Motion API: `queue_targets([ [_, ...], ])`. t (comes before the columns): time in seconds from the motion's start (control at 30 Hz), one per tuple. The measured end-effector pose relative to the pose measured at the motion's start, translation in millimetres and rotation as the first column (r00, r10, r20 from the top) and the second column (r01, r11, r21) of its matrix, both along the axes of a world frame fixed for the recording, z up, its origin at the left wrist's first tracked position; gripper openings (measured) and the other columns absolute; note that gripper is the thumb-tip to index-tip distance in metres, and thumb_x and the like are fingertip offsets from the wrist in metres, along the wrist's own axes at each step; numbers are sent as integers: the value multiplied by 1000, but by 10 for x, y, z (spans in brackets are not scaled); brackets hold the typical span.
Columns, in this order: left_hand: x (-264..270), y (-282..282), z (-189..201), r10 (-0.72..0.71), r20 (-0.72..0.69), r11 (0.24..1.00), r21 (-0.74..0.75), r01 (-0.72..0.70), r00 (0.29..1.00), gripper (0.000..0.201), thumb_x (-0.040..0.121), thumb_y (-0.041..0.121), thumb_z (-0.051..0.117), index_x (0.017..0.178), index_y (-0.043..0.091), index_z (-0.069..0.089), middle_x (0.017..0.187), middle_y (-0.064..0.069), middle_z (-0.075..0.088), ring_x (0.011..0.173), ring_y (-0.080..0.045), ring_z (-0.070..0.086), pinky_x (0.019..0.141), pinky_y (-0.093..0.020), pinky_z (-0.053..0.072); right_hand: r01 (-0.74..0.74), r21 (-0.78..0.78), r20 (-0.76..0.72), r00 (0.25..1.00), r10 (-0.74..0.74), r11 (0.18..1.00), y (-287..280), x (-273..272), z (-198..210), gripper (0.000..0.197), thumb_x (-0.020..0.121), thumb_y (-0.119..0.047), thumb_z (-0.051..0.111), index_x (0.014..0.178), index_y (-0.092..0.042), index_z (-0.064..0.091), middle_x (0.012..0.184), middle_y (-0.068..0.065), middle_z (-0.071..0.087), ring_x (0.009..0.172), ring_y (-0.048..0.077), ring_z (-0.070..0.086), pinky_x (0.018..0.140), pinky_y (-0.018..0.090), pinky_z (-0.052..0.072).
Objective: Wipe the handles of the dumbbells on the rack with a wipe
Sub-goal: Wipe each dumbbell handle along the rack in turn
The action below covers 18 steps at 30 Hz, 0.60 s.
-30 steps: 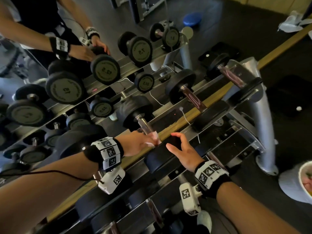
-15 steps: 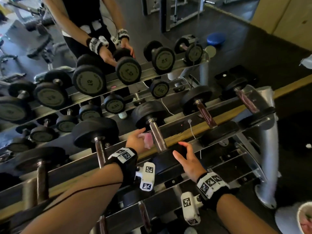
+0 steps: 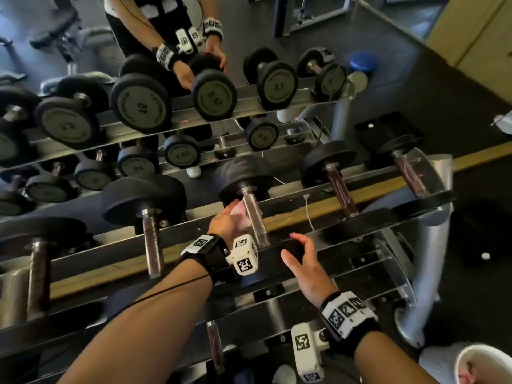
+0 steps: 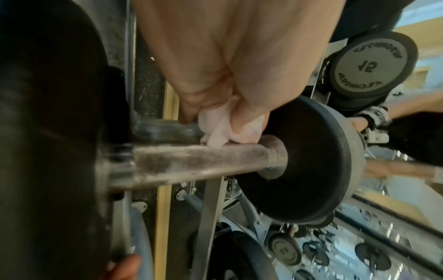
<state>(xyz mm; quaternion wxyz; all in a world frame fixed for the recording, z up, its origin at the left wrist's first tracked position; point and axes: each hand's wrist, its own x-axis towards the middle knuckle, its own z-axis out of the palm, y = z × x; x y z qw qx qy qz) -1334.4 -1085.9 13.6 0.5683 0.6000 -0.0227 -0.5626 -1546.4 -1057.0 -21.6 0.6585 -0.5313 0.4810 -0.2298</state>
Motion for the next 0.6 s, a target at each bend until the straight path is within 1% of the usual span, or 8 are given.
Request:
queue_targets([
  [0.07, -41, 34, -46, 31, -4, 999, -39, -31, 1000, 53, 98, -11, 37, 145, 12, 44, 131, -18, 61, 90, -24, 63, 64, -26, 54, 0, 0, -1, 1000, 0, 1000, -3, 5, 9, 49, 83, -55, 62, 124, -55, 36, 126, -6, 53, 113, 13, 58, 89, 26, 48],
  [0.2, -93, 159, -89, 5, -16, 993, -118, -7, 1000, 34, 98, -1, 51, 129, 6, 61, 96, -7, 70, 80, -16, 61, 72, -23, 49, -4, -5, -10, 1000, 4, 1000, -5, -6, 24, 47, 85, -52, 61, 125, -53, 36, 125, -8, 53, 111, 10, 57, 84, 21, 45],
  [0.27, -72, 278, -91, -41, -61, 989, -145, 32, 997, 26, 96, 1, 55, 113, 12, 72, 103, -10, 74, 93, -20, 71, 74, -26, 56, -3, -11, -11, 1000, 3, 1000, -4, -3, 48, 52, 81, -56, 59, 127, -50, 35, 124, -10, 52, 110, 8, 56, 83, 20, 45],
  [0.33, -35, 369, -90, -74, -83, 988, -144, 62, 994, 21, 94, 5, 60, 101, 14, 78, 107, -14, 74, 96, -22, 73, 72, -26, 58, -6, -11, -12, 1000, 6, 1000, -4, 5, 68, 55, 79, -57, 58, 128, -49, 35, 123, -11, 51, 109, 5, 55, 79, 18, 44],
  [0.4, -25, 348, -103, -37, -28, 994, -108, 34, 999, 19, 93, 8, 63, 108, 12, 73, 107, -15, 74, 95, -22, 73, 74, -28, 60, -6, -3, -6, 1000, 6, 1000, 1, 7, 74, 56, 79, -56, 58, 129, -48, 35, 123, -11, 51, 109, 5, 55, 78, 17, 45],
  [0.47, -49, 219, -126, 27, 39, 998, -62, -25, 999, 28, 95, 7, 61, 123, 9, 62, 111, -16, 72, 97, -24, 70, 86, -32, 58, -7, 7, 3, 1000, 7, 1000, 7, 4, 73, 56, 80, -56, 59, 129, -48, 34, 125, -9, 51, 111, 8, 56, 82, 20, 45],
  [0.5, -77, 149, -123, 37, 61, 998, -50, -34, 997, 32, 96, 7, 59, 128, 10, 59, 109, -14, 72, 92, -22, 70, 86, -31, 57, -10, 8, 3, 1000, 10, 1000, 8, 2, 74, 56, 80, -55, 59, 130, -48, 34, 125, -7, 52, 112, 10, 56, 84, 21, 46],
  [0.6, -164, 34, -61, -37, 121, 999, -11, 39, 992, 30, 102, 12, 50, 130, 4, 60, 80, -6, 65, 56, -9, 52, 59, -20, 44, -11, 5, 3, 1000, 11, 1000, 3, 3, 74, 51, 87, -49, 60, 131, -46, 34, 127, -5, 52, 114, 12, 56, 86, 23, 46],
])
